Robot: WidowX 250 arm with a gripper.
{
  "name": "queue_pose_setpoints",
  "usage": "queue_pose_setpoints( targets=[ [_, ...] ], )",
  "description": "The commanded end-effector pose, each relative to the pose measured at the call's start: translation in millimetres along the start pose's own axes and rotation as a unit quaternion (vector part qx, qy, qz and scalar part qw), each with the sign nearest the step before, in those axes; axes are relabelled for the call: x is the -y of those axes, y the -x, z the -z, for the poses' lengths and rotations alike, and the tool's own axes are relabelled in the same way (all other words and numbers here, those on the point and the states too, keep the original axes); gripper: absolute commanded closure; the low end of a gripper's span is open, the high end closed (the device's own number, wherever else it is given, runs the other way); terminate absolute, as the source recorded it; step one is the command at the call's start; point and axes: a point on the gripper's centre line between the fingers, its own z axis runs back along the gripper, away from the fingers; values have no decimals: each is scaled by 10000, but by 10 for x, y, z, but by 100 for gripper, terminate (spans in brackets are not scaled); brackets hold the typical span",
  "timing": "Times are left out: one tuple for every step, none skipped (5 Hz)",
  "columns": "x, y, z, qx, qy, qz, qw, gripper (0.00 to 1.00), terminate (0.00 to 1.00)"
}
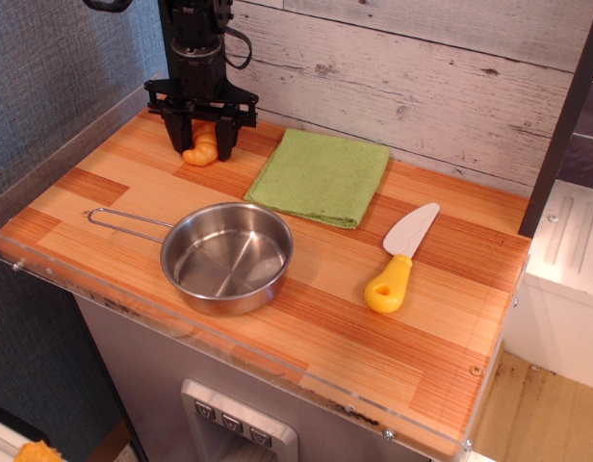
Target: Place the croissant on top of the napkin.
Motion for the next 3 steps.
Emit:
queue_pose_setpoints(
  targets=[
    [-68,29,-617,516,73,17,9986,100,0],
    [243,74,-976,873,337,362,9950,100,0],
    [532,167,-1028,851,459,725,9927,100,0]
  ],
)
